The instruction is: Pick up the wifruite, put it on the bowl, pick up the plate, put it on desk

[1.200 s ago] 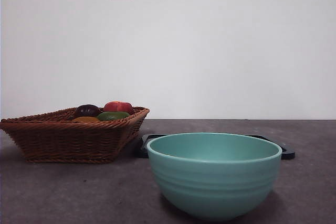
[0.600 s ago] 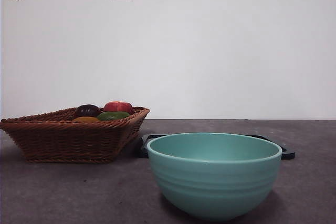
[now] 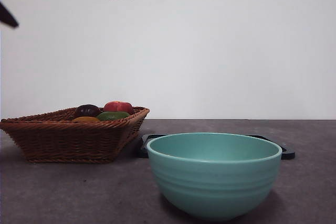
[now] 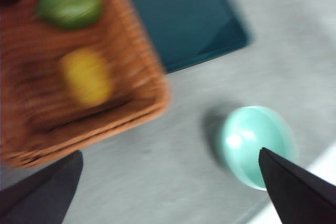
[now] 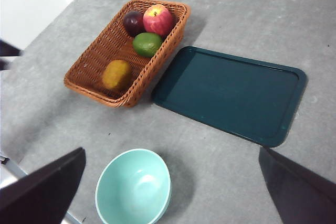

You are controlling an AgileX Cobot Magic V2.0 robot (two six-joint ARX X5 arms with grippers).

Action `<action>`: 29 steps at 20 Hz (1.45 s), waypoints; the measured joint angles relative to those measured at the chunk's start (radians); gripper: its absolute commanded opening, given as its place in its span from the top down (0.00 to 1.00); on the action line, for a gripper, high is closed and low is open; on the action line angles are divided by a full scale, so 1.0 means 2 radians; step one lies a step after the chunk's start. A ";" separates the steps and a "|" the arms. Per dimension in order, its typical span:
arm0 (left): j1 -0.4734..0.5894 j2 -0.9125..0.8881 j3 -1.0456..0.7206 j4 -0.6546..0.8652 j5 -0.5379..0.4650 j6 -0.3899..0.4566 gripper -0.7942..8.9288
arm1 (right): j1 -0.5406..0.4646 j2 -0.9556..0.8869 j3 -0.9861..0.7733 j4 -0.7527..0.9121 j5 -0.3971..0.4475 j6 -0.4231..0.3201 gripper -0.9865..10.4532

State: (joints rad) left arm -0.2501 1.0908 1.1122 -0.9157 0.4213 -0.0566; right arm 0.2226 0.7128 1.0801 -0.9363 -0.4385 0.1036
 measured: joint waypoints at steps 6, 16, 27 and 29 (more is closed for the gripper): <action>-0.032 0.134 0.081 -0.023 -0.091 -0.006 0.28 | 0.000 -0.029 0.000 -0.013 0.000 0.000 0.43; -0.053 0.318 0.162 0.000 -0.158 -0.030 0.28 | 0.000 -0.038 0.000 -0.028 0.000 0.000 0.43; -0.065 0.410 0.162 0.038 -0.180 -0.038 0.44 | 0.000 -0.039 0.000 -0.028 0.000 0.000 0.43; -0.065 0.410 0.162 0.037 -0.180 -0.038 0.50 | 0.000 -0.039 0.000 -0.028 0.000 0.000 0.43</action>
State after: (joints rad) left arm -0.3801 1.9114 1.4357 -0.8413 0.0612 -0.1326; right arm 0.2226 0.6353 1.0801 -0.9916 -0.4385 0.1036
